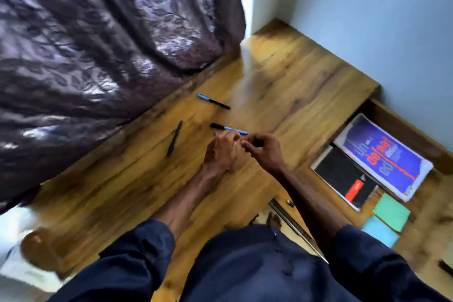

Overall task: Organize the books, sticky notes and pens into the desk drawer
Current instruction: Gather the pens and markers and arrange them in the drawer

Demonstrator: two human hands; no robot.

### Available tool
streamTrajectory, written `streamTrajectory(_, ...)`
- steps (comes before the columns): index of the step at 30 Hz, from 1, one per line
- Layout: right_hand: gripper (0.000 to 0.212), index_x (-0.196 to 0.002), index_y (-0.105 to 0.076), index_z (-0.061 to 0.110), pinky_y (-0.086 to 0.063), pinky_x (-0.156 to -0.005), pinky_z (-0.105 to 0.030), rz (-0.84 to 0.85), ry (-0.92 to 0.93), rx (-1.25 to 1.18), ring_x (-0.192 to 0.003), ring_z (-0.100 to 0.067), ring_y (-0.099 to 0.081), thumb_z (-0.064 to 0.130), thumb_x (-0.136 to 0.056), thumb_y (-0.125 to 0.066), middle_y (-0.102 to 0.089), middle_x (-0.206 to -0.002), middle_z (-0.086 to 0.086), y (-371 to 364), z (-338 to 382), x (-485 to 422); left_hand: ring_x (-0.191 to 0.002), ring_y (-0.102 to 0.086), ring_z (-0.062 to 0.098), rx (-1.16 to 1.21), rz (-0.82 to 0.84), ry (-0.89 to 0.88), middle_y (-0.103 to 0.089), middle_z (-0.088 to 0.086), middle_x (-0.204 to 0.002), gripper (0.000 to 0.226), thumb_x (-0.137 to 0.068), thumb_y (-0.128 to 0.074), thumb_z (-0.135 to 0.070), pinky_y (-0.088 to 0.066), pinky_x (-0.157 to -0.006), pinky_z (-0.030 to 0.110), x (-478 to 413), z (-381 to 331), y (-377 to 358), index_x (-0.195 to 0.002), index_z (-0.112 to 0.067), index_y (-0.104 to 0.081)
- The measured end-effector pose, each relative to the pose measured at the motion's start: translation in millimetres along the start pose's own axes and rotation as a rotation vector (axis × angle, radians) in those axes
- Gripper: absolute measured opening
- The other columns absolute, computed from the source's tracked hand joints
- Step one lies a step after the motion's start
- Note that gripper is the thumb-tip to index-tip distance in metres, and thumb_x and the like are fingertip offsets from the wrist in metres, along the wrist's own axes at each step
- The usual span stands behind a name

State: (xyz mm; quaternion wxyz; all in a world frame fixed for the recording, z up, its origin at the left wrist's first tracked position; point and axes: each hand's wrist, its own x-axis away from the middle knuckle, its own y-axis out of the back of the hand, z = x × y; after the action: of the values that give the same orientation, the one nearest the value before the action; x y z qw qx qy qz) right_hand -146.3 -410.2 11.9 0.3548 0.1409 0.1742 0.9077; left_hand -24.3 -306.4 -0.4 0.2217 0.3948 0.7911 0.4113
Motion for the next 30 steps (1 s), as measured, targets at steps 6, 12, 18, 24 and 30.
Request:
streamTrajectory(6, 0.006, -0.089, -0.078, 0.008, -0.045, -0.063, -0.011, 0.212, 0.017, 0.186, -0.075, -0.012, -0.069, 0.011, -0.085, -0.075, -0.077, -0.087, -0.004, -74, 25, -35, -0.1, -0.065, 0.025, -0.002, -0.154, 0.214, -0.069, 0.0, -0.106, 0.022, -0.091, -0.053, -0.016, -0.053, -0.084, 0.037, 14, 88, 35, -0.107, -0.024, -0.065)
streamTrajectory(12, 0.002, -0.079, -0.075, 0.001, -0.047, -0.06, -0.018, 0.317, 0.024, 0.285, -0.065, -0.006, -0.065, 0.001, -0.081, -0.074, -0.075, -0.078, -0.014, -97, 11, -41, -0.097, -0.064, 0.021, -0.023, -0.259, 0.407, -0.071, -0.003, -0.103, 0.018, -0.091, -0.058, -0.015, -0.047, -0.082, 0.031, 43, 125, 39, -0.104, -0.023, -0.067)
streamTrajectory(18, 0.046, -0.057, -0.045, 0.016, -0.024, -0.045, -0.024, 0.245, 0.056, 0.391, -0.046, -0.002, -0.031, 0.032, -0.095, -0.065, -0.038, -0.05, 0.005, -84, -4, -47, -0.1, -0.06, 0.018, -0.032, -0.224, 0.453, -0.067, -0.004, -0.101, 0.012, -0.092, -0.059, -0.018, -0.048, -0.085, 0.03, 45, 127, 27, -0.102, -0.023, -0.064)
streamTrajectory(24, 0.003, -0.085, -0.077, 0.015, -0.04, -0.054, -0.006, 0.251, 0.039, 0.416, -0.061, 0.009, -0.058, 0.017, -0.083, -0.075, -0.071, -0.072, 0.008, -79, -1, -52, -0.108, -0.058, 0.023, -0.151, -0.326, 0.526, -0.065, 0.002, -0.112, 0.035, -0.084, -0.071, -0.024, -0.048, -0.086, 0.035, 32, 125, 33, -0.117, -0.018, -0.06)
streamTrajectory(30, 0.006, -0.085, -0.077, 0.012, -0.04, -0.053, -0.002, 0.285, 0.074, 0.412, -0.063, 0.017, -0.059, 0.01, -0.084, -0.072, -0.069, -0.075, 0.009, -80, 3, -50, -0.121, -0.049, 0.029, -0.272, -0.112, 0.779, -0.05, 0.011, -0.131, 0.047, -0.095, -0.058, -0.038, -0.045, -0.094, 0.04, 15, 141, 41, -0.133, -0.012, -0.049)
